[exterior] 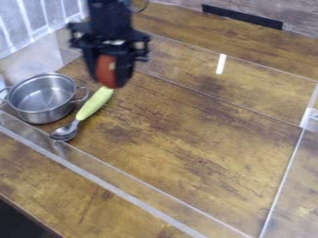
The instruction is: Put the mushroom in the silver pot
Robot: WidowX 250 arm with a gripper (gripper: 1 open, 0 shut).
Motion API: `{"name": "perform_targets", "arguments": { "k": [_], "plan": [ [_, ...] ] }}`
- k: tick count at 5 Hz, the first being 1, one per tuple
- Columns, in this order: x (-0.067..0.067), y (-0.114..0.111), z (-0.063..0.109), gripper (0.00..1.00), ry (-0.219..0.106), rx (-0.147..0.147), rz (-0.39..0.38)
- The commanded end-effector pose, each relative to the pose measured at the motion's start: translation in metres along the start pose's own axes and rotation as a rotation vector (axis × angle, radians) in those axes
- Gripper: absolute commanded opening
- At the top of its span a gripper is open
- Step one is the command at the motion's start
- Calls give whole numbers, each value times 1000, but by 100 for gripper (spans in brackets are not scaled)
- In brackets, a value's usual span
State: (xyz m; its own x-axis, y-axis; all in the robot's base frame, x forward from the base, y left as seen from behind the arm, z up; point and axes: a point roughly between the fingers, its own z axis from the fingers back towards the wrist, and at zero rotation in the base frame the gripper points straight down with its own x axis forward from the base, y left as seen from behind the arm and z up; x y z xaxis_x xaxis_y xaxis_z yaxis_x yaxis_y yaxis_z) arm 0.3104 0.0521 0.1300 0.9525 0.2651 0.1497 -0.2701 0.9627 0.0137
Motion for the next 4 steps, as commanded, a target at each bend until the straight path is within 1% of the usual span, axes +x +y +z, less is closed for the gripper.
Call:
{"name": "perform_targets", "arguments": {
  "k": [1,2,3,4],
  "plan": [
    [0,28,23,100,-86,13,51],
    [-4,42,16,0,-80,33,57],
    [0,28,15,100,-57,35,99],
    [6,6,17,100,-29,43,137]
  ]
}}
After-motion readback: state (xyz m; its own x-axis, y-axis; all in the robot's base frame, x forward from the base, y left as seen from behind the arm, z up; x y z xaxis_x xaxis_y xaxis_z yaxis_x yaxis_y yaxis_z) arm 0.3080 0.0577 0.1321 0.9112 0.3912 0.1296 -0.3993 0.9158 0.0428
